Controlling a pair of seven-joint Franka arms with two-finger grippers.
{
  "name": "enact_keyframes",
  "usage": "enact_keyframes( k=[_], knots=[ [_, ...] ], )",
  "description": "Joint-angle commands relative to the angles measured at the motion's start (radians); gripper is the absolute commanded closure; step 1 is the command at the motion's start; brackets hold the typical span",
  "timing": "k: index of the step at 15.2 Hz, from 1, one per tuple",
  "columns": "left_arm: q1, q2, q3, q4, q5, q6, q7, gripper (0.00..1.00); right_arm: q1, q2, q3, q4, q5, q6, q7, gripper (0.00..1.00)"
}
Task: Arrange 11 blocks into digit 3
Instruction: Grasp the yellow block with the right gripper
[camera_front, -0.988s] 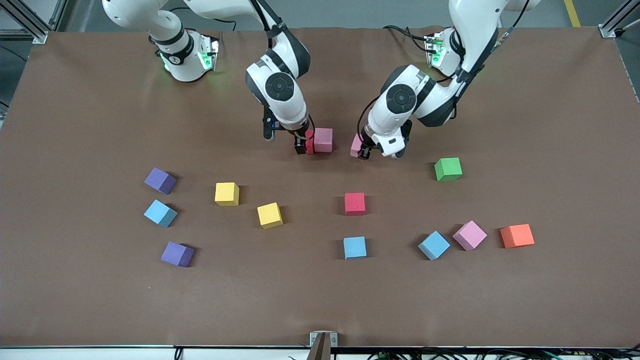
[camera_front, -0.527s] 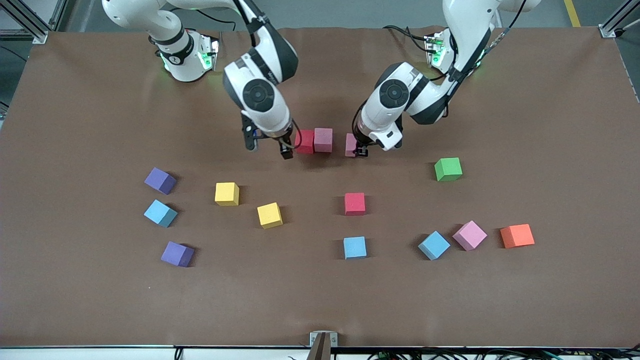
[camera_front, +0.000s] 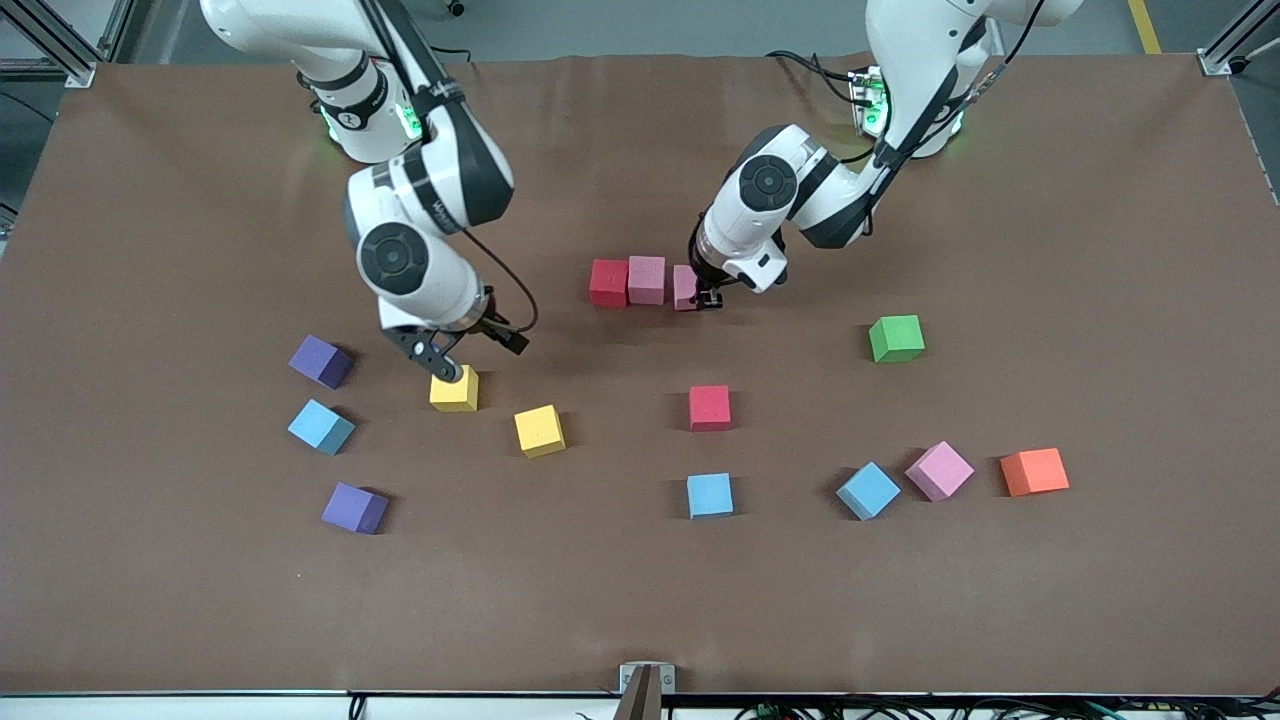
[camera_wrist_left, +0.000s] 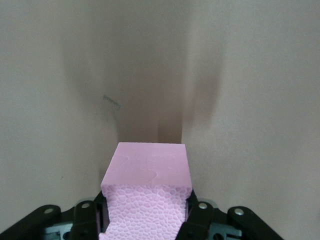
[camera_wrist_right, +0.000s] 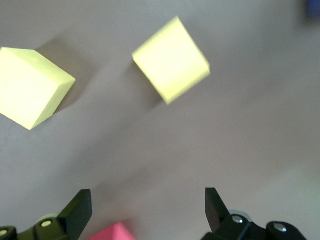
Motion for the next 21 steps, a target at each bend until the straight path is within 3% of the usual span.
enact_keyframes(
  k=[1,6,11,14,21],
  knots=[
    [-0.007,0.014,0.004,0.008,-0.003,0.021,-0.009,0.84,-0.083,0.024,0.011,0.02,-0.018,0.018,-0.399,0.0],
    [-0.027,0.042,0.006,0.01,0.003,0.038,-0.009,0.83,-0.123,0.094,0.014,0.018,-0.017,0.175,-0.641,0.0],
    [-0.03,0.062,0.006,0.016,0.017,0.04,-0.009,0.83,-0.126,0.16,0.018,0.017,-0.014,0.274,-0.652,0.0],
    [-0.036,0.066,0.006,0.019,0.017,0.04,-0.009,0.83,-0.135,0.165,0.017,-0.005,-0.012,0.284,-0.776,0.0],
    [-0.044,0.075,0.006,0.027,0.017,0.04,-0.009,0.83,-0.129,0.194,0.024,-0.048,-0.011,0.354,-0.781,0.0]
  ],
)
